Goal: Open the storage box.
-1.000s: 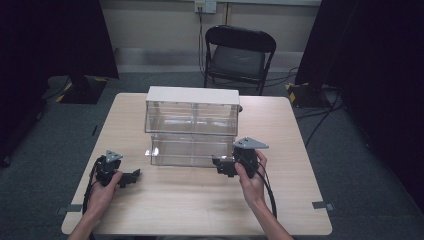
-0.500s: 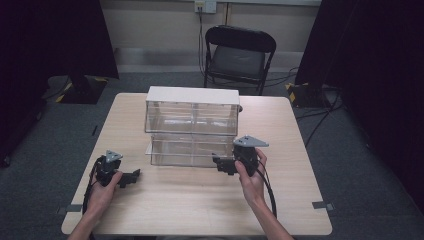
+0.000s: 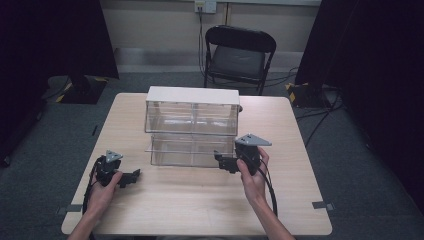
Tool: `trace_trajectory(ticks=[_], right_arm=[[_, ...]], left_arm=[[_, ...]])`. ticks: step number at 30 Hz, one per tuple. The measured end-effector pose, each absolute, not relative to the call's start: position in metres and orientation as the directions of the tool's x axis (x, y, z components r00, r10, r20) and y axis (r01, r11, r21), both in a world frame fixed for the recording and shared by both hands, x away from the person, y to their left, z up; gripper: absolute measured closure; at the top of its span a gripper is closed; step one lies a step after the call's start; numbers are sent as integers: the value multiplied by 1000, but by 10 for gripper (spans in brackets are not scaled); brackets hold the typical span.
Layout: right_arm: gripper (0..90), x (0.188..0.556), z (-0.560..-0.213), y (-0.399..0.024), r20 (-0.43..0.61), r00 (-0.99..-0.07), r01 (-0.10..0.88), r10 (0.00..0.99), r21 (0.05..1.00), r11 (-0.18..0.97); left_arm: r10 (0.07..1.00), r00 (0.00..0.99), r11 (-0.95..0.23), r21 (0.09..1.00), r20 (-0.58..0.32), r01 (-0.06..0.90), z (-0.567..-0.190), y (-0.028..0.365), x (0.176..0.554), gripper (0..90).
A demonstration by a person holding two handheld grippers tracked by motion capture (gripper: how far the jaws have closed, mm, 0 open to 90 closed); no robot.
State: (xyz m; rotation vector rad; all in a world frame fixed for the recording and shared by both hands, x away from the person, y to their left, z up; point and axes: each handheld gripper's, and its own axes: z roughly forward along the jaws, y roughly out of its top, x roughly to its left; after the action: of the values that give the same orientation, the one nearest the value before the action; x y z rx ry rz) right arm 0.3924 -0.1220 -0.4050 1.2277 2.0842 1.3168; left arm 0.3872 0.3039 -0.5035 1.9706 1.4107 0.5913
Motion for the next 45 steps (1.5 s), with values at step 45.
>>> trace_trajectory(ticks=[45], right_arm=[[134,400,-383,-120,126,-547,425,828,893,145]], left_arm=[[946,324,-223,717,-4,660,-504,304,387,5]])
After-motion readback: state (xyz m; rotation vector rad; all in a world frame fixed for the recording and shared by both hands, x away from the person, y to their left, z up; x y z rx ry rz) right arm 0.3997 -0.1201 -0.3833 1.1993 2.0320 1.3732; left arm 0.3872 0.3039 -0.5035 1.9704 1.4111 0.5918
